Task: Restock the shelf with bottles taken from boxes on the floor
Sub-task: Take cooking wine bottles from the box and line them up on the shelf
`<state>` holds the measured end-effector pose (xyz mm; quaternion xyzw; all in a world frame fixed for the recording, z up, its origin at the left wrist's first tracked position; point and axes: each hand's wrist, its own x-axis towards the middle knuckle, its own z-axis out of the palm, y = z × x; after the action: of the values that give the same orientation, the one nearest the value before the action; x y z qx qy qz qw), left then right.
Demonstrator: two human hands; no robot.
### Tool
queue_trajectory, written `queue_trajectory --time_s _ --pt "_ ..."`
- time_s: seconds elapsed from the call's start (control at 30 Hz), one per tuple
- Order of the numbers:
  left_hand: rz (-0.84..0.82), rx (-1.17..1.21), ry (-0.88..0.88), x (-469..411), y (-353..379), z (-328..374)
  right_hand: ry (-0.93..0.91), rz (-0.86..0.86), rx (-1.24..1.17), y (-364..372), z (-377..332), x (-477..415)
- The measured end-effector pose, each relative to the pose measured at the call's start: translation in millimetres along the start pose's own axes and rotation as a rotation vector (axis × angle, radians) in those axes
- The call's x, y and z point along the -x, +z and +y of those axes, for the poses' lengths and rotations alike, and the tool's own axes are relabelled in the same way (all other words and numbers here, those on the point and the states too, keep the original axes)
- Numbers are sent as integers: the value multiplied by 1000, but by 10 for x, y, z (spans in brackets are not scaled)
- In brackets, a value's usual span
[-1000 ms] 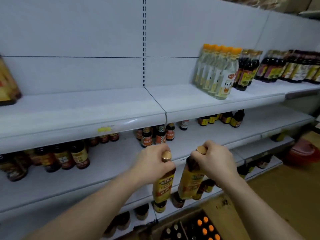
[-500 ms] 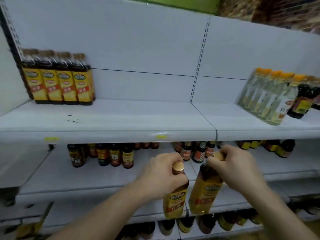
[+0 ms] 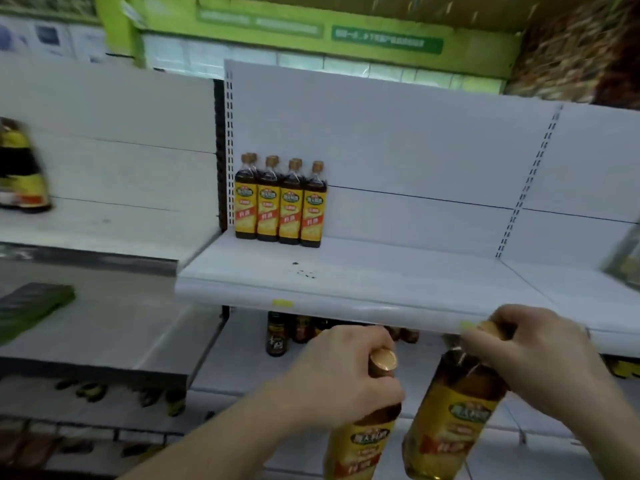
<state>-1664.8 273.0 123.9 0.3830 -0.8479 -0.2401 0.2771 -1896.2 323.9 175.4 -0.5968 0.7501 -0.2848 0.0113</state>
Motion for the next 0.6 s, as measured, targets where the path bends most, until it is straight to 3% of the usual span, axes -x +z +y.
queue_trajectory --time_s 0.33,0.6 --pt "85 39 -150 520 -961 -446 -172 -67 -78 318 -1083 -202" --pt "179 69 -209 390 -1451 -684 -344 -61 -215 553 -1633 -713"
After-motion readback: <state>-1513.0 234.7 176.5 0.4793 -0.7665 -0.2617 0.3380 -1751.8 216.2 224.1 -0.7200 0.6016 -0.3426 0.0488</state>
